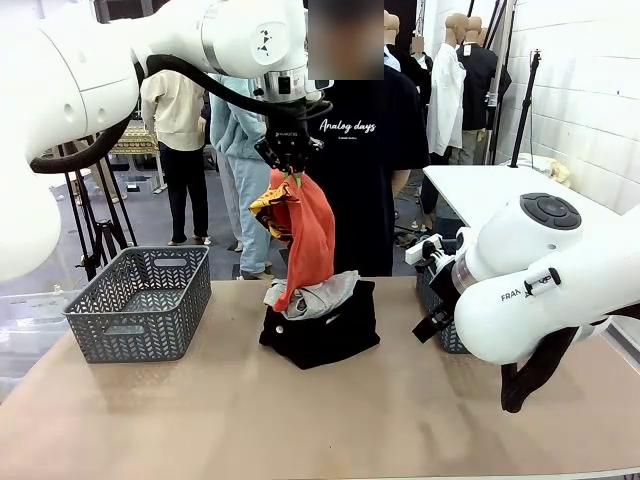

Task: Sort the tops and bottoms.
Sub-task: Lift clothes from the center of the table with your left hand, then sort the clothes according to human instructions.

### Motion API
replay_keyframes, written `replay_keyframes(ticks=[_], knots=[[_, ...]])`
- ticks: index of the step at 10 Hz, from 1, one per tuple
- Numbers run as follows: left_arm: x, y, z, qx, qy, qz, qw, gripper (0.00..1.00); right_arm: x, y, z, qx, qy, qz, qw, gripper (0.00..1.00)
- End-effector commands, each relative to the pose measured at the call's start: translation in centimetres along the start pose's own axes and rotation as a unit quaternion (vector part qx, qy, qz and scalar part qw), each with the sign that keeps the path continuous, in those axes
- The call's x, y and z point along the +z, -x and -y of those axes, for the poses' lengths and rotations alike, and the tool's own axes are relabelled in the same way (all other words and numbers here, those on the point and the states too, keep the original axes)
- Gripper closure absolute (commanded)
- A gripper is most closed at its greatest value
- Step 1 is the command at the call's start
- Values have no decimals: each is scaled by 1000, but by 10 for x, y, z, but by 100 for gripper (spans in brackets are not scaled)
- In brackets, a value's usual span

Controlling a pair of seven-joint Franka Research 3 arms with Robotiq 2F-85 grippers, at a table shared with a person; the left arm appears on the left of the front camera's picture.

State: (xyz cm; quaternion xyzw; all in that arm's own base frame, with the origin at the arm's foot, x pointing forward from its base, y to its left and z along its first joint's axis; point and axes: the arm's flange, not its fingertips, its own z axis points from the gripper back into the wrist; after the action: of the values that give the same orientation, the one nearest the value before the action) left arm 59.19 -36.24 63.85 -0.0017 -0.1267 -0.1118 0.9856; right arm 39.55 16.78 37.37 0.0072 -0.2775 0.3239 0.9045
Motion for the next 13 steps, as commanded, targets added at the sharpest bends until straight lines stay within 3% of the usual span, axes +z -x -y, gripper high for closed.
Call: replay_keyframes(ticks=[1, 13], knots=[[4, -1, 0, 0, 11, 6, 1000, 100, 0, 0, 0, -2, -1, 0, 1000, 0], [4, -1, 0, 0, 11, 6, 1000, 100, 0, 0, 0, -2, -1, 0, 1000, 0]])
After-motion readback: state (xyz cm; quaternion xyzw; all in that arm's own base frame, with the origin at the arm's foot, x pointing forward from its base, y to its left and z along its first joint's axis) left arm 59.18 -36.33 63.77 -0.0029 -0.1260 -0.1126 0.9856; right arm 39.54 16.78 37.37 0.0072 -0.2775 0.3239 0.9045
